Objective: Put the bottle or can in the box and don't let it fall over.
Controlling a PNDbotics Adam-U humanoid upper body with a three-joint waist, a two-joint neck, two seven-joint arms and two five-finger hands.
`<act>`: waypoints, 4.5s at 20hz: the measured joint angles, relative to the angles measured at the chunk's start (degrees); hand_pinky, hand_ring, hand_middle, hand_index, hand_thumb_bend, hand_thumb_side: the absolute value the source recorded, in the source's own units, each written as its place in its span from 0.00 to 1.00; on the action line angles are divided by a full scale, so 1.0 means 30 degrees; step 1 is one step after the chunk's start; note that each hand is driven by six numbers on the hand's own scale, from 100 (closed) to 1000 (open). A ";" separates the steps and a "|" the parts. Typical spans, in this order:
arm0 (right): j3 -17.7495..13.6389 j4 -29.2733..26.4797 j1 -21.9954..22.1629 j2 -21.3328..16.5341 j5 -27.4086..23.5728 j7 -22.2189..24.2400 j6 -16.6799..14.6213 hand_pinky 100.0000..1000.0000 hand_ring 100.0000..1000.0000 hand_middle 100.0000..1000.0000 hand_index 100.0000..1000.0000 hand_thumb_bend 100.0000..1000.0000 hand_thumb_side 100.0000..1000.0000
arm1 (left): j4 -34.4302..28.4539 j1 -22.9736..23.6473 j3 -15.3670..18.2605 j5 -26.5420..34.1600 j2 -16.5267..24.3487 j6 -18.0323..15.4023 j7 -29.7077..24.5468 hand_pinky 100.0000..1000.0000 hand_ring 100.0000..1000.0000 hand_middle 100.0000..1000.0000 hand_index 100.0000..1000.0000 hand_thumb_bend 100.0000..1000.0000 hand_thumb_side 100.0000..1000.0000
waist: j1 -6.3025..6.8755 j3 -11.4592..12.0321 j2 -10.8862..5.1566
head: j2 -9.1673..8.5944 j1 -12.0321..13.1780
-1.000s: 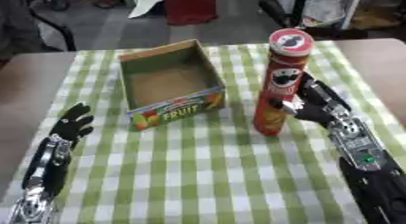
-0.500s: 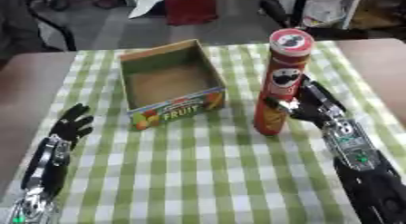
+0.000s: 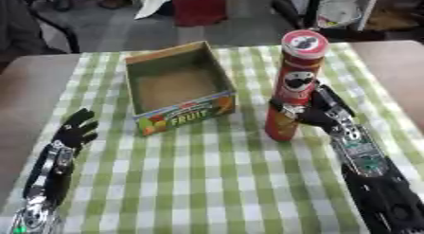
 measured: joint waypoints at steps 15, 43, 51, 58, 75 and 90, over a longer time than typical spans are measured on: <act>-0.0141 0.0045 -0.0236 0.0661 0.0614 -0.2050 0.0598 1.00 0.63 0.56 0.55 0.03 0.00 | 0.0002 0.0000 -0.0005 0.0001 -0.0019 -0.0004 -0.0056 0.88 0.88 0.89 0.97 0.55 0.89 | 0.0037 0.0014 0.0000 | 0.0001 -0.0124; 0.0078 0.2579 -0.5759 -0.0730 -0.3005 -0.2037 0.1631 0.94 0.36 0.26 0.16 0.00 0.00 | 0.0008 -0.0174 -0.0385 0.0135 -0.0274 -0.0038 -0.0401 0.88 0.88 0.89 0.97 0.55 0.89 | 0.0421 0.1563 0.0238 | -0.0078 -0.1220; -0.0344 0.6297 -0.8745 -0.0293 -0.1137 -0.2037 0.0534 1.00 0.43 0.34 0.28 0.00 0.00 | -0.0007 -0.0911 -0.0755 0.0320 -0.0440 -0.0093 -0.0806 0.88 0.88 0.89 0.97 0.56 0.89 | 0.0662 0.3350 0.0938 | -0.0983 -0.2857; -0.0400 0.7730 -0.9291 0.0287 0.2935 -0.4246 -0.0773 1.00 1.00 1.00 1.00 0.76 0.46 | -0.0056 -0.1295 -0.0948 0.0389 -0.0591 -0.0088 -0.1004 0.88 0.88 0.89 0.97 0.56 0.89 | 0.0656 0.3891 0.1195 | -0.1562 -0.3832; -0.0301 0.5159 -0.9233 0.0063 0.4649 -0.2575 -0.2134 1.00 1.00 1.00 1.00 0.69 0.49 | -0.0116 -0.1191 -0.0920 0.0398 -0.0587 -0.0084 -0.0987 0.88 0.88 0.89 0.97 0.56 0.89 | 0.0598 0.3103 0.1202 | -0.1595 -0.3596; -0.1950 -0.6756 0.2788 -0.3757 -0.1831 -0.2305 -0.0058 1.00 1.00 1.00 1.00 0.54 0.41 | -0.0112 -0.0402 0.0021 0.0133 0.0023 -0.0047 0.0011 0.88 0.88 0.89 0.97 0.55 0.89 | -0.0521 -0.0142 0.0543 | -0.0307 -0.0595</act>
